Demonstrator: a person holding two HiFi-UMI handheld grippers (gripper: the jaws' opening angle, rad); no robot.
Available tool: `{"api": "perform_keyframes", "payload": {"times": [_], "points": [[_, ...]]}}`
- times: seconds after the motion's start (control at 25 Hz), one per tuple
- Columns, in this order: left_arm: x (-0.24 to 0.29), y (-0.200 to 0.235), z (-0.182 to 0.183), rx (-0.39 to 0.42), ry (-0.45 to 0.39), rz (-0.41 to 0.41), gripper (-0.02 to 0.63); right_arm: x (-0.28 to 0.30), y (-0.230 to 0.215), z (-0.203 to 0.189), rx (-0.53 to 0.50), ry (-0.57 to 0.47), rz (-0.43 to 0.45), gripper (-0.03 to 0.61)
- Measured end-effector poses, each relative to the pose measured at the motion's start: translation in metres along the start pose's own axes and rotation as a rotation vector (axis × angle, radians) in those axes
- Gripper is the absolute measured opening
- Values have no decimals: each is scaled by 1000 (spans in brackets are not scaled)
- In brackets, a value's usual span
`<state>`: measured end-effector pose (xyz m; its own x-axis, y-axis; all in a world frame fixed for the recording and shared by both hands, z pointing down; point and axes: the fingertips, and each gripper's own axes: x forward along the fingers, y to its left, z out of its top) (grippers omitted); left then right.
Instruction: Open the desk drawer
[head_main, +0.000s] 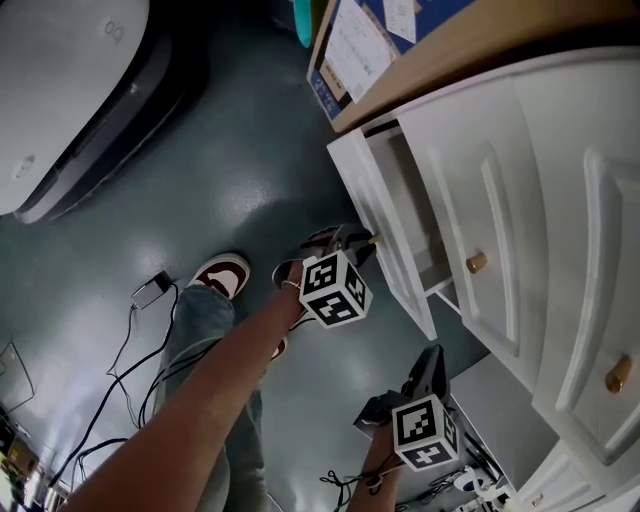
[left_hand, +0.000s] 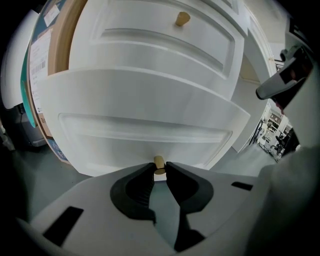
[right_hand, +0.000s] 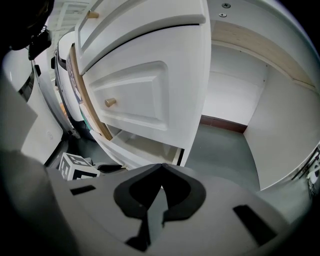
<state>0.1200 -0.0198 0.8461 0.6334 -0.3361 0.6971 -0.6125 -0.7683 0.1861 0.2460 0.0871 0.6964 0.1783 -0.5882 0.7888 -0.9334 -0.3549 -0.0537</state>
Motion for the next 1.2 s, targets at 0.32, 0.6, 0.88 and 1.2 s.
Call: {"api": "perform_keyframes", "payload": {"times": [0.32, 0.6, 0.88, 1.2], "points": [[-11, -2, -13, -8, 14, -11, 87, -1, 18, -3, 12, 10, 10, 6], [-23, -4, -27, -18, 30, -16, 87, -5, 31, -1, 12, 6, 17, 6], [-36, -8, -41, -16, 47, -31, 87, -11, 37, -5, 12, 6, 14, 6], [-46, -9, -53, -11, 52, -35, 87, -17, 44, -9, 17, 2, 18, 6]]}}
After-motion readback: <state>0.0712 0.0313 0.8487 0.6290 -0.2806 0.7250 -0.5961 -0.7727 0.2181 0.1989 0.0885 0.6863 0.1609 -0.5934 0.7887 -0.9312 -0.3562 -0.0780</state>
